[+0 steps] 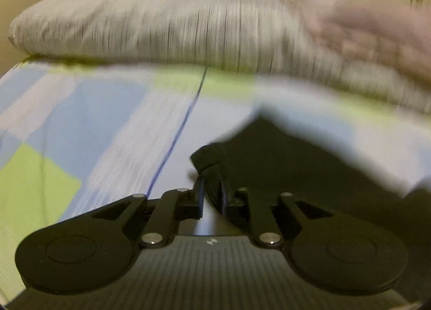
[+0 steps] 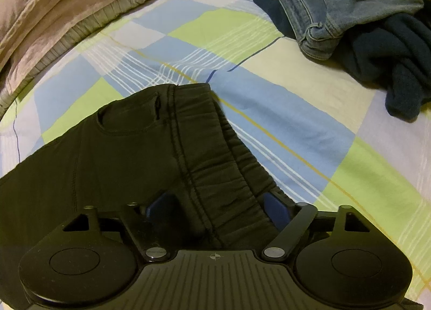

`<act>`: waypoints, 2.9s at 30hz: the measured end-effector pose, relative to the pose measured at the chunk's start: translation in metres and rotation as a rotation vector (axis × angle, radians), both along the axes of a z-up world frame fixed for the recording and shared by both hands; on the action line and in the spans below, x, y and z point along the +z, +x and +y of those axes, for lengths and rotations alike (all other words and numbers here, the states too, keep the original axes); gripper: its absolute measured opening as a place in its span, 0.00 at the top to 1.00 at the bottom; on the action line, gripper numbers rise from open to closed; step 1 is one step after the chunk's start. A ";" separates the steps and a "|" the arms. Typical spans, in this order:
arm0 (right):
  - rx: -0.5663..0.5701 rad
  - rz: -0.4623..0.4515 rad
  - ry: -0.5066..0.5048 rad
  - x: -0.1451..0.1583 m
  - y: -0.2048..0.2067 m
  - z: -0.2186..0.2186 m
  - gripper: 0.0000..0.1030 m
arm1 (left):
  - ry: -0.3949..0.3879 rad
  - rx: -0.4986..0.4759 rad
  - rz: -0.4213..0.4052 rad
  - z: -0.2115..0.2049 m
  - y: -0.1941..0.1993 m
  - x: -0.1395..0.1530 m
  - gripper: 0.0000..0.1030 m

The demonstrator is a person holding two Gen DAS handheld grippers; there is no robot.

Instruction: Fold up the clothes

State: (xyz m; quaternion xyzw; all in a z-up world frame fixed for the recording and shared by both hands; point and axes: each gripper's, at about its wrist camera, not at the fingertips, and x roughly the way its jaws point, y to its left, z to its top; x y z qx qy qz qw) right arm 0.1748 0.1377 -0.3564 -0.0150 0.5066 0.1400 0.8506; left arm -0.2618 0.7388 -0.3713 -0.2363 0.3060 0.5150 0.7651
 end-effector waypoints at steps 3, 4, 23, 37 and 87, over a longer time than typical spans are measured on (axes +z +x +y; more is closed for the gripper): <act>0.019 0.002 -0.013 0.001 0.000 0.001 0.20 | -0.043 0.089 -0.096 -0.010 -0.015 0.001 0.86; 0.023 0.006 -0.009 0.001 0.001 0.000 0.20 | -0.054 0.118 -0.129 -0.012 -0.020 0.003 0.86; 0.026 0.006 -0.002 -0.005 0.006 0.007 0.09 | -0.084 -0.226 0.039 0.064 0.085 -0.008 0.74; 0.041 -0.024 0.002 -0.002 0.005 0.005 0.09 | 0.287 -0.178 0.333 0.025 0.106 -0.020 0.84; 0.435 0.271 0.612 -0.028 0.078 -0.105 0.64 | -0.307 0.053 -0.076 -0.347 -0.122 0.044 0.88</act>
